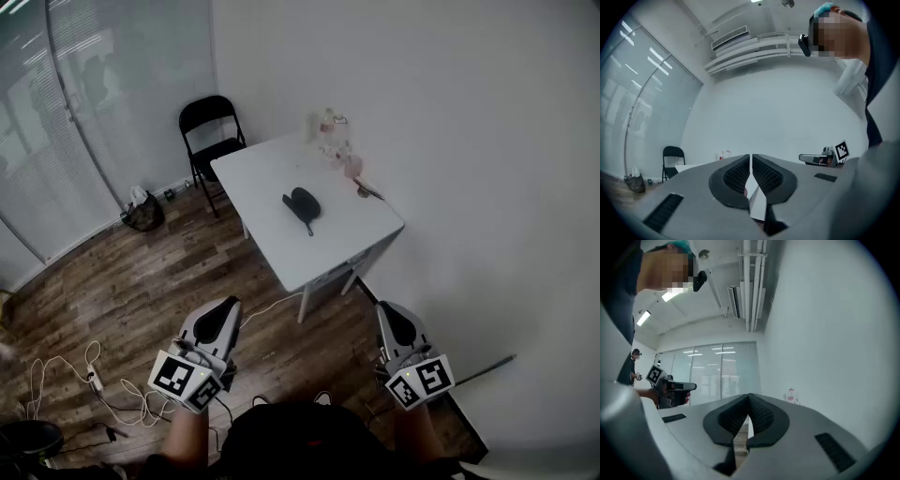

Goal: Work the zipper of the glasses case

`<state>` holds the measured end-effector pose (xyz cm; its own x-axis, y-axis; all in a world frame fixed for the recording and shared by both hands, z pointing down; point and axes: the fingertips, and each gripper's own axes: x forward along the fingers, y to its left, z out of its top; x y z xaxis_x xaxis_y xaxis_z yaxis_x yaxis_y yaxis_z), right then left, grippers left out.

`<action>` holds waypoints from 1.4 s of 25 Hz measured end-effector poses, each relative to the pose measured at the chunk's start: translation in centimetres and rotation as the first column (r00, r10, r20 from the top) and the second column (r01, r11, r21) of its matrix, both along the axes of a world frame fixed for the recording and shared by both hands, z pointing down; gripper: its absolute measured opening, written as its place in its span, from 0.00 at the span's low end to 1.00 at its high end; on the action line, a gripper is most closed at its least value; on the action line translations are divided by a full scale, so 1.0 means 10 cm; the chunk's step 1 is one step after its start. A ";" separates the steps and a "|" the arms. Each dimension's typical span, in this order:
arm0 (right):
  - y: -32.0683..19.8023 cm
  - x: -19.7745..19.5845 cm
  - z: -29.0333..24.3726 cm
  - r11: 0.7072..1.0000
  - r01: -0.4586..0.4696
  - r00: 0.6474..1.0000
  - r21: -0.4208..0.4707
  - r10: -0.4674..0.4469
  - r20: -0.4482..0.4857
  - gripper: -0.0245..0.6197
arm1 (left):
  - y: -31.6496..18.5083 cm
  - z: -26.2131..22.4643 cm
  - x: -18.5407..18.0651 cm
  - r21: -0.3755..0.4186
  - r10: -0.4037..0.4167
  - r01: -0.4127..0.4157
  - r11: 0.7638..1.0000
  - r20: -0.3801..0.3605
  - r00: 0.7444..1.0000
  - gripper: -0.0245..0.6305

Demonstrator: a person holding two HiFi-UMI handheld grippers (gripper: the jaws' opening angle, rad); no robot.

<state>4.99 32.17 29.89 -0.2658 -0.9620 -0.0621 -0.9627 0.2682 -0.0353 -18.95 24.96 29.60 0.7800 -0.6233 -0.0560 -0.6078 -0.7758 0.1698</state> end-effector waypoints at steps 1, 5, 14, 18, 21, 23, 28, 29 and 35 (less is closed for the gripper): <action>-0.01 -0.01 0.00 1.000 0.006 1.000 0.001 -0.006 -0.005 0.07 | -0.01 0.00 0.00 -0.001 0.000 0.000 1.000 -0.003 1.000 0.10; -0.06 -0.03 0.01 1.000 0.025 1.000 0.009 -0.025 -0.017 0.07 | -0.04 0.04 0.02 -0.008 0.002 -0.003 1.000 -0.013 1.000 0.10; -0.12 0.06 0.03 0.999 0.037 0.999 0.010 -0.037 0.030 0.07 | -0.06 0.08 0.15 -0.012 0.007 -0.007 1.000 0.010 1.000 0.10; -0.11 0.25 0.08 0.999 0.030 0.998 0.019 -0.031 0.058 0.07 | -0.07 0.14 0.34 -0.021 0.020 -0.020 1.000 0.021 1.000 0.10; -0.11 0.44 0.12 0.999 0.032 0.997 0.007 -0.032 0.077 0.07 | -0.07 0.14 0.50 -0.018 0.018 -0.017 1.000 0.036 0.999 0.10; -0.11 0.56 0.15 0.999 0.042 0.995 0.003 -0.042 0.087 0.07 | -0.07 0.13 0.63 -0.019 0.011 -0.010 1.000 0.042 0.999 0.09; -0.12 0.93 0.22 0.996 0.093 0.987 0.012 -0.094 0.132 0.07 | -0.05 0.16 1.00 -0.018 -0.016 0.017 1.000 0.058 0.998 0.10; -0.13 1.01 0.24 0.995 0.103 0.985 0.017 -0.104 0.140 0.07 | -0.04 0.17 1.07 -0.018 -0.025 0.026 1.000 0.061 0.998 0.10; -0.25 1.29 0.35 0.991 0.134 0.977 0.018 -0.135 0.167 0.07 | -0.05 0.16 1.37 -0.014 -0.047 0.049 0.999 0.095 0.994 0.10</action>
<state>17.88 29.64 33.35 -0.3777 -0.9178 -0.1224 -0.8986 0.3953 -0.1904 -5.30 24.44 31.21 0.7504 -0.6605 0.0265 -0.6582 -0.7429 0.1219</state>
